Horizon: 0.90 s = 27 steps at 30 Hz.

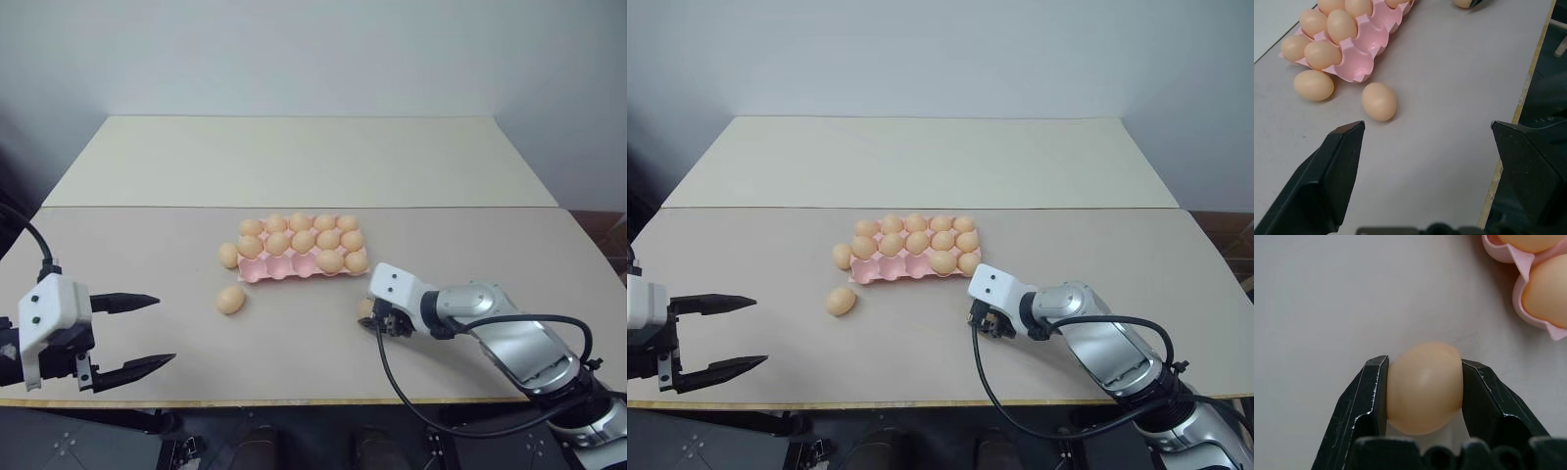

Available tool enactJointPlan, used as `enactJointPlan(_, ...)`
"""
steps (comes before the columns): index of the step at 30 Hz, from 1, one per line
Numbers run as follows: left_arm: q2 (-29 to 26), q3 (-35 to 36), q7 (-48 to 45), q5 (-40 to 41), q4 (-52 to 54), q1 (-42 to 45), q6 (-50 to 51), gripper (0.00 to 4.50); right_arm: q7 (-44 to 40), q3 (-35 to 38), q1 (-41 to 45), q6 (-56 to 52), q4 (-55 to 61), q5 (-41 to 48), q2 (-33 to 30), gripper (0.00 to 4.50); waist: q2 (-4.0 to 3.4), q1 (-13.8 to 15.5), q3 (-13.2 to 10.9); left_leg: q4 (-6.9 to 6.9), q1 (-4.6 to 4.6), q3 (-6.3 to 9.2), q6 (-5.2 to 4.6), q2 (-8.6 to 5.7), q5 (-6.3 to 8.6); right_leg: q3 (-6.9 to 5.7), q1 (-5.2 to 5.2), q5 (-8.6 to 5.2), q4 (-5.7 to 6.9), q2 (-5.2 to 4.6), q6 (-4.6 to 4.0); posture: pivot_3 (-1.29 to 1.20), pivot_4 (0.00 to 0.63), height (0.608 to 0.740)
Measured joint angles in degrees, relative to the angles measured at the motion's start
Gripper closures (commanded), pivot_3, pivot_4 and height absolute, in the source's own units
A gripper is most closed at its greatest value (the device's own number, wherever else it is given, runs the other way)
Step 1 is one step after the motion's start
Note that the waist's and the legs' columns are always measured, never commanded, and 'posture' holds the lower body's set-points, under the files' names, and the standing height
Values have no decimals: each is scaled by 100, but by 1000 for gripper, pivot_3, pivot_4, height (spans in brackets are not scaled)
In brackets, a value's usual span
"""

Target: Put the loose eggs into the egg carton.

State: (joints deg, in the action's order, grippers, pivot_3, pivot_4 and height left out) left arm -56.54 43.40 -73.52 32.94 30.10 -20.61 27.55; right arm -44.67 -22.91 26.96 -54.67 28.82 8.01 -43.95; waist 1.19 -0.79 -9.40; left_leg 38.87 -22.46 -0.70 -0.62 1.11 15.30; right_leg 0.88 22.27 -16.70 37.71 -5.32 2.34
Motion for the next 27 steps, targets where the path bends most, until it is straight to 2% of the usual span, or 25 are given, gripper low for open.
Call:
enactJointPlan(3, 16, 2, 1, -10, -5, -24, -3, 0, 55, 49, 227, 2, 0, 7, 174, 2582, 0, -16, 0, 0, 1, 0, 0, 1, 0, 1, 1, 0, 3, 1, 0, 0, 150, 740)
enactJointPlan(7, 17, 2, 1, -16, -18, -23, -37, 0, 232, 224, 885, 177, -73, 20, 833, 2582, 0, -67, 0, -1, 5, 0, 0, 4, 0, 4, 4, 0, 15, 6, 0, 0, 150, 740)
enactJointPlan(14, 26, 34, -25, -112, -93, -227, -64, 0, 915, -29, 1636, 1324, -1432, -506, 2129, 2582, 2, -90, 1, -2, 2, 1, 4, -2, -2, 1, 10, 0, 20, 1, -1, 0, 150, 740)
enactJointPlan(22, 94, 82, -6, -122, -69, -412, -104, 0, 1151, -214, 1628, 2411, -2382, -990, 2600, 2582, 2, -116, 1, -3, 2, 2, 8, 0, -4, 0, 14, 0, 26, 1, -1, 0, 150, 740)
enactJointPlan(27, 96, 157, -11, -122, -54, -506, -102, 0, 1152, -232, 1483, 2489, -2538, -1127, 2723, 1056, 2, -154, 1, -4, 1, 2, 8, 6, -4, 1, 14, 0, 26, 0, -1, 0, 150, 740)
